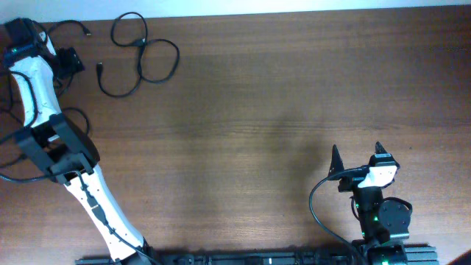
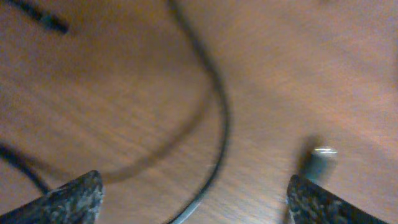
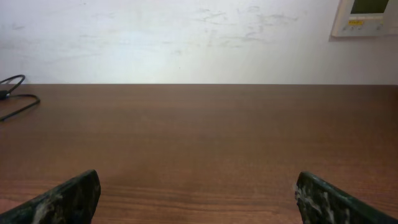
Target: Untangle cables
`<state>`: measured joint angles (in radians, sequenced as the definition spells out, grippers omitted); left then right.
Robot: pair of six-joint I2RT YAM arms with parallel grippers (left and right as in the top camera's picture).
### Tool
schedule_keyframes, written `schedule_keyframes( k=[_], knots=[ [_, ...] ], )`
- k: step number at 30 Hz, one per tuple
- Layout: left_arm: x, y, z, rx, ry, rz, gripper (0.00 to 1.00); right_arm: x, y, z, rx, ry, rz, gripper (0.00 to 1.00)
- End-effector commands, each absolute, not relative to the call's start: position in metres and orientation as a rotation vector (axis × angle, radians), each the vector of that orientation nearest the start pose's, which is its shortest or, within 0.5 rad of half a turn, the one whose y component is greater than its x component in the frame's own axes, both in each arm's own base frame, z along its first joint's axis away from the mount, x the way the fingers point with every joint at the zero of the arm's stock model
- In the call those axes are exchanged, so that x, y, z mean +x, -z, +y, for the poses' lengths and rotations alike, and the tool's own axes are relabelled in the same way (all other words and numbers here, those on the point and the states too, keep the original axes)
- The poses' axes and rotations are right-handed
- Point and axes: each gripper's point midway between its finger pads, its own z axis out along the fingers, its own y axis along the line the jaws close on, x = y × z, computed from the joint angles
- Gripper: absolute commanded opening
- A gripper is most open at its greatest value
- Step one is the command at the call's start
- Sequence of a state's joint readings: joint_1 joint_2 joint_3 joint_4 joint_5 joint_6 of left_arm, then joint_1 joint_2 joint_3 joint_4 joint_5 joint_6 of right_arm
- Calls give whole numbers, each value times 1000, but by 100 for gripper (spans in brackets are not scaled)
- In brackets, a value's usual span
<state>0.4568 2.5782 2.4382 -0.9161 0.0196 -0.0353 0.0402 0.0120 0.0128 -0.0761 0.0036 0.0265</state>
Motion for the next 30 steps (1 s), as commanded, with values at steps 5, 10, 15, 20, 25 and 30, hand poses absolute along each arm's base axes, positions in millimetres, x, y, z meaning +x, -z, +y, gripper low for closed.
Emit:
schedule_keyframes(
  k=[5, 10, 15, 20, 25, 30],
  knots=[
    [575, -249, 112, -65, 1002, 2090, 99, 246, -155, 9, -3, -47, 1652, 98],
    [562, -232, 38, 4, 1144, 2211, 99, 246, -155, 9, -3, -47, 1652, 98],
    [553, -154, 13, -60, 526, 2663, 99, 246, -155, 9, -3, -47, 1652, 98],
    [546, -137, -6, 20, 163, 2768, 99, 246, -155, 9, -3, -47, 1652, 97],
    [505, -127, -31, 59, 248, 2934, 99, 246, -155, 9, -3, -47, 1652, 98],
    [487, -153, -55, 76, 462, 2929, 99, 246, -155, 9, -3, -47, 1652, 98]
  ],
)
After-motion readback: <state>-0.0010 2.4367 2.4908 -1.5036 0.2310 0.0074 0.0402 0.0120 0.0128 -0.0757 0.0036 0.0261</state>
